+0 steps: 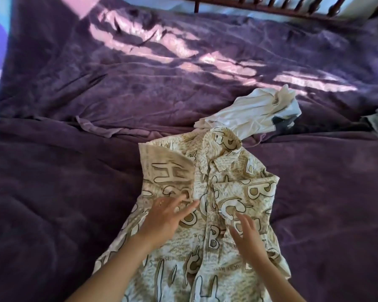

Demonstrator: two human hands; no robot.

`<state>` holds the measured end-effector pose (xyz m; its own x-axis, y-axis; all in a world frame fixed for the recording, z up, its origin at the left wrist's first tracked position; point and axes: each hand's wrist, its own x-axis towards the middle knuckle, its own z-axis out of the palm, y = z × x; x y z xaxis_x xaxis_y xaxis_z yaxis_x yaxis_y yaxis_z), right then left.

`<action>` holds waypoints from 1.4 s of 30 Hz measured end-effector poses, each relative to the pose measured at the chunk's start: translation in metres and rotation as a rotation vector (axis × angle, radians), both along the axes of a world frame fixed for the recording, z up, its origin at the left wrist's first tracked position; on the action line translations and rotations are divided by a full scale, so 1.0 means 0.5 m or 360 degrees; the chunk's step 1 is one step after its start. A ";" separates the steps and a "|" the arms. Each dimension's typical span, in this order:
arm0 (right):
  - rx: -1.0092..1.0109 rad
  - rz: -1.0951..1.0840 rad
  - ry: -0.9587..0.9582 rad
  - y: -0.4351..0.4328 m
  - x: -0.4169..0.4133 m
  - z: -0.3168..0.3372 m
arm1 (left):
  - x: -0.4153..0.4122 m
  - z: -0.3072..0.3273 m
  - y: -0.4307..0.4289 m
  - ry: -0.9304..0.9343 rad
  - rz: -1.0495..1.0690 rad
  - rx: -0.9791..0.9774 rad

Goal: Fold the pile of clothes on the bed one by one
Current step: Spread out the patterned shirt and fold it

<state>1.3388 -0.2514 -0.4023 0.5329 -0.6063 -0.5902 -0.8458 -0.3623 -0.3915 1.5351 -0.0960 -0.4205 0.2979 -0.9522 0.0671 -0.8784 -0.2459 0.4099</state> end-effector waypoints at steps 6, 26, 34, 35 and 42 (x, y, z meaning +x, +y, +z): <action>-0.0215 -0.0011 0.0004 -0.064 -0.002 -0.011 | 0.015 -0.028 0.025 0.0206 0.0062 0.1183; -0.0575 -0.0116 0.0166 -0.394 0.122 -0.073 | 0.335 0.010 -0.246 0.0806 0.0913 0.0445; -0.1155 0.0387 -0.0695 -0.264 -0.155 0.043 | 0.185 0.122 0.025 0.0493 0.0221 -0.0112; -0.1142 0.0543 -0.0637 -0.233 -0.195 0.041 | 0.158 0.108 0.073 0.0336 0.0112 -0.0080; -0.0703 0.1118 0.0345 -0.064 -0.298 -0.057 | -0.024 -0.003 0.227 -0.0263 0.0187 0.0805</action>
